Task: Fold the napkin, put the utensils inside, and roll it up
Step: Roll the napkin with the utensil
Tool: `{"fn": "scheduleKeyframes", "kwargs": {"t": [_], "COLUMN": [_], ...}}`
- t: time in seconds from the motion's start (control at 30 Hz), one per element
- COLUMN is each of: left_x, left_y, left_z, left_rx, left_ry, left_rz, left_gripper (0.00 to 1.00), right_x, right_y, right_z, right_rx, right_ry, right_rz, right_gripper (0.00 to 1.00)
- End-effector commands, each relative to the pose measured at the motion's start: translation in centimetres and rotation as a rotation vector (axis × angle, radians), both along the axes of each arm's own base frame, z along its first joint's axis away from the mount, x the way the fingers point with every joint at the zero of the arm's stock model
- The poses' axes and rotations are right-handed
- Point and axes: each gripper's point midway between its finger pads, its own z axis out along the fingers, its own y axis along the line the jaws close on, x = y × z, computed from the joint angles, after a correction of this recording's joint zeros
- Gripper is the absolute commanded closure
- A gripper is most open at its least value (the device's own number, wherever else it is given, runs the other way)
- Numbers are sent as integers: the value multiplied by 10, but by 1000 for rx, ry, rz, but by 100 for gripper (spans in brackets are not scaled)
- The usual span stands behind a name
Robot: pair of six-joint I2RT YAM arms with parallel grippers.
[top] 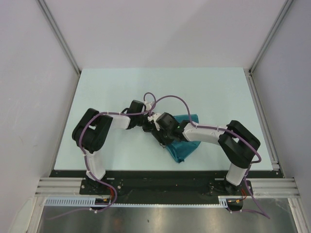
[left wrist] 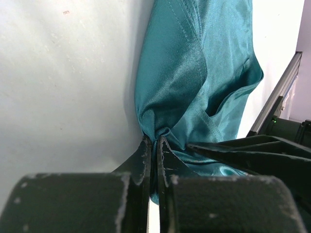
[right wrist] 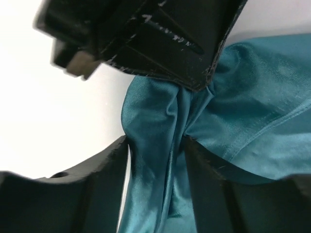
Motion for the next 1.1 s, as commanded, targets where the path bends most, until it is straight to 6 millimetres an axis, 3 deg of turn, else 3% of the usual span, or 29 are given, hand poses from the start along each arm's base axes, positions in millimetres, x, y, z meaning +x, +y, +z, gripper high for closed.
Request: {"fn": "scheduleKeyframes", "kwargs": {"t": [0.0, 0.23, 0.27, 0.3, 0.4, 0.43, 0.5, 0.7, 1.07], "left_x": [-3, -1, 2, 5, 19, 23, 29, 22, -4], "left_y": [0, -1, -1, 0, 6, 9, 16, 24, 6], "left_z": [0, 7, 9, 12, 26, 32, 34, 23, 8], "left_rx": [18, 4, 6, 6, 3, 1, 17, 30, -79], "left_ry": [1, -18, -26, -38, -86, -106, -122, -118, -24], "left_rz": [-26, -28, -21, -14, 31, 44, 76, 85, 15], "left_gripper": [100, 96, 90, 74, 45, 40, 32, 27, 26], "right_x": [0, -16, -12, -13, -20, -28, -25, -29, -30], "right_y": [11, 5, 2, 0, -4, -1, -3, -2, -2], "right_z": [-1, -14, -14, -13, -10, -7, -3, 5, 4], "right_rx": [56, 111, 138, 160, 249, 295, 355, 506, 651], "right_ry": [18, 156, 176, 197, 290, 341, 382, 537, 691], "right_rz": [41, 38, 21, 21, 25, 49, 42, 81, 139], "right_gripper": [52, 73, 75, 78, 84, 85, 85, 86, 86]}}
